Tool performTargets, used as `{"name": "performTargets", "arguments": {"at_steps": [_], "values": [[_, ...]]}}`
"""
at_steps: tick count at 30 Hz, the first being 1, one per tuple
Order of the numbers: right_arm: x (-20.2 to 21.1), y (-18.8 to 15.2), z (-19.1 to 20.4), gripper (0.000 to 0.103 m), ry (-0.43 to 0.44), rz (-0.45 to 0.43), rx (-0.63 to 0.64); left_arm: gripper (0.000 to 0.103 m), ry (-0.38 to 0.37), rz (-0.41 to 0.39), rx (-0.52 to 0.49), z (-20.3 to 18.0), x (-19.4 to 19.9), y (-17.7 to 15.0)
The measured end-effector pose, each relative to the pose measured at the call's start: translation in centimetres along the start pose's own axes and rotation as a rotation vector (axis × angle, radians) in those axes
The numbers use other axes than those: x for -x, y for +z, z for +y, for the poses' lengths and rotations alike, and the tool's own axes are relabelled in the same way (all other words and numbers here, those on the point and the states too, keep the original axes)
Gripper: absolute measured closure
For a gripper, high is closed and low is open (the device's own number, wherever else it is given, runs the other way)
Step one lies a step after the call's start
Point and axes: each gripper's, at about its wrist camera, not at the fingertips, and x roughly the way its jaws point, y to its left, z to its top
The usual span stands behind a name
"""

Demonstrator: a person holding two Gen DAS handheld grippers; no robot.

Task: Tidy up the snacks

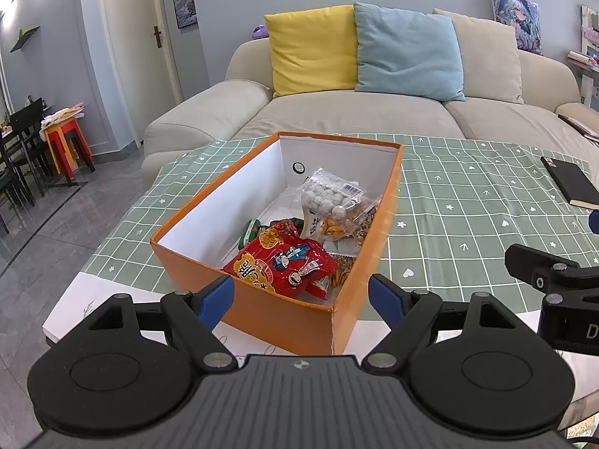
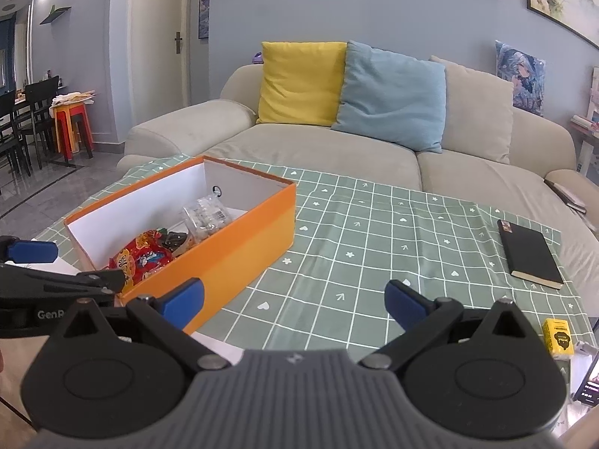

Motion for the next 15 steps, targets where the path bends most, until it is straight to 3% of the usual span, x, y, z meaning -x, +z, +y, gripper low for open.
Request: {"name": "performTargets", "arguments": {"at_steps": [15], "values": [[-0.05, -0.01, 0.06, 0.004, -0.010, 0.003, 0.001, 0.008, -0.006, -0.004, -0.003, -0.06, 0.04, -0.16]]}}
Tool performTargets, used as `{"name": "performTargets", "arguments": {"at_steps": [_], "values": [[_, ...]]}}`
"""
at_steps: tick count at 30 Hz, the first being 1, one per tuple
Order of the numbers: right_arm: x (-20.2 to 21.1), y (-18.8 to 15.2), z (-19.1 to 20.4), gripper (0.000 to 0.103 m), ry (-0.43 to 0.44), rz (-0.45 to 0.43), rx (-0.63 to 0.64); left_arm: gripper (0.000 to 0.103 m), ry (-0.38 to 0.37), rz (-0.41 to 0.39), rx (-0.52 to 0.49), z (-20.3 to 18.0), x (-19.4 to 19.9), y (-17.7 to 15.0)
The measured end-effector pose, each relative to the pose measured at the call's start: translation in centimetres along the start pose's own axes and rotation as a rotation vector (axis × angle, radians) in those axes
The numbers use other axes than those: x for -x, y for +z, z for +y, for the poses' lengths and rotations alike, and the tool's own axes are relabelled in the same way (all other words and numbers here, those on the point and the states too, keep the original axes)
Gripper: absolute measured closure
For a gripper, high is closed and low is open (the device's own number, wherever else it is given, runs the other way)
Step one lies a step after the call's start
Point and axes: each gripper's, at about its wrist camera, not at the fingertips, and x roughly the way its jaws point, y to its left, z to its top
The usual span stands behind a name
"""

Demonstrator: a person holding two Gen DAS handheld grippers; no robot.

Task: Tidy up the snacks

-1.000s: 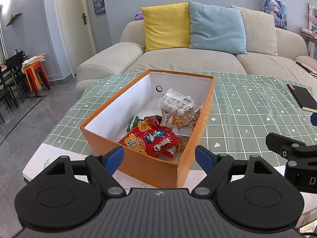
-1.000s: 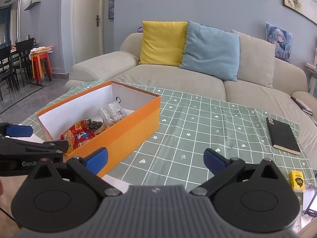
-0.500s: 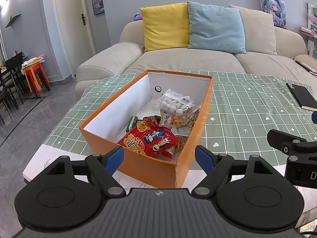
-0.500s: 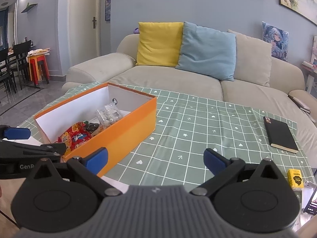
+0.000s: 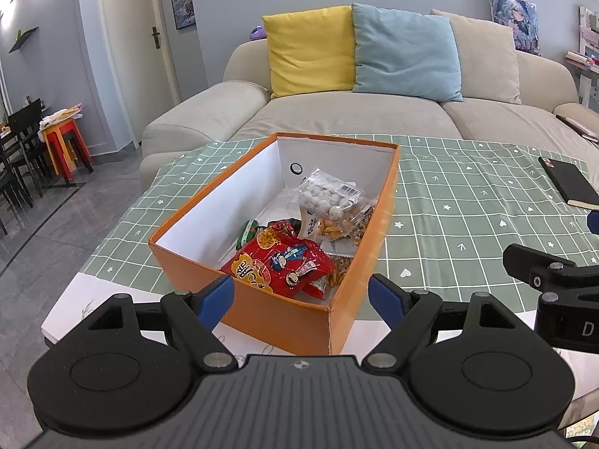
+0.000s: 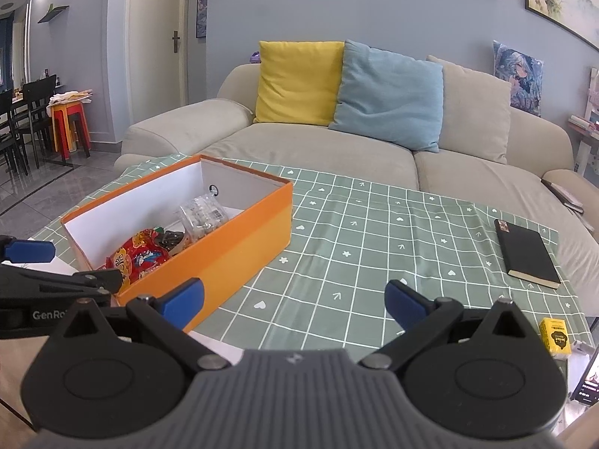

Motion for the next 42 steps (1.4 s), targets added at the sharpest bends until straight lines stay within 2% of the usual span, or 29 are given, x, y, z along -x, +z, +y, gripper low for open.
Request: {"name": "performTargets", "arguments": {"at_steps": [42], "values": [[-0.03, -0.12, -0.17, 0.004, 0.000, 0.011, -0.004, 0.008, -0.012, -0.017, -0.029, -0.44, 0.52, 0.22]]}}
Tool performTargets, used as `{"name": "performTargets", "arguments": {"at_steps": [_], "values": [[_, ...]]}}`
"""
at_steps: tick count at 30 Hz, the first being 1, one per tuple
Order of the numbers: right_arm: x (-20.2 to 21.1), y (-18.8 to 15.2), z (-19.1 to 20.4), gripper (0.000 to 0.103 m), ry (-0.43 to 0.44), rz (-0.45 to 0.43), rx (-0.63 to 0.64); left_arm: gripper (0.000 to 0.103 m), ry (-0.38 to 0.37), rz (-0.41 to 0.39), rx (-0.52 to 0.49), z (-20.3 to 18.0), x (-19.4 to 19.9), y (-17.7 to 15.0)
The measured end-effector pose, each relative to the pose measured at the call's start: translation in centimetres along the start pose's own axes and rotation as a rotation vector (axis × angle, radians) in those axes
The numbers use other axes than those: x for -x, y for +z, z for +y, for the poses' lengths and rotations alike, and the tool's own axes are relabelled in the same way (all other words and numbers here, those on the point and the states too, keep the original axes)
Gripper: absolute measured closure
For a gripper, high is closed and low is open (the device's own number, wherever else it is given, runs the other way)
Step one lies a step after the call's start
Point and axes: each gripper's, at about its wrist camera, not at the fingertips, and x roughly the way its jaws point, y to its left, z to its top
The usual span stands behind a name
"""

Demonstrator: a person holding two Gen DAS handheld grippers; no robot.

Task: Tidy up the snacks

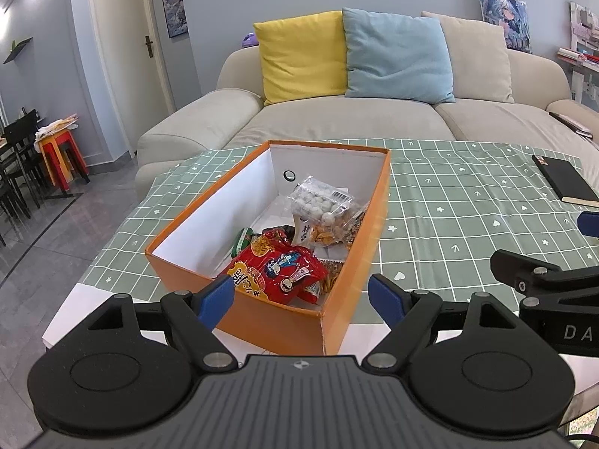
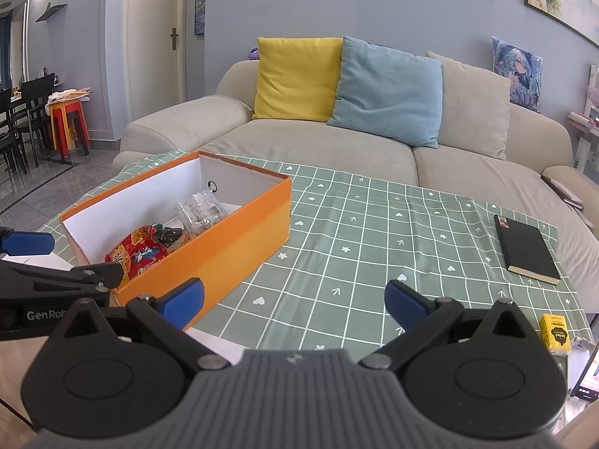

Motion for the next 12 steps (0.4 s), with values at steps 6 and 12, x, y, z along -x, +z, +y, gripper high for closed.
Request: {"name": "performTargets", "arguments": {"at_steps": [6, 12], "values": [[-0.01, 0.01, 0.01, 0.004, 0.000, 0.002, 0.000, 0.008, 0.007, -0.005, 0.000, 0.14, -0.04, -0.05], [-0.25, -0.31, 0.04, 0.004, -0.002, 0.014, -0.006, 0.008, -0.025, 0.004, 0.026, 0.52, -0.05, -0.09]]}}
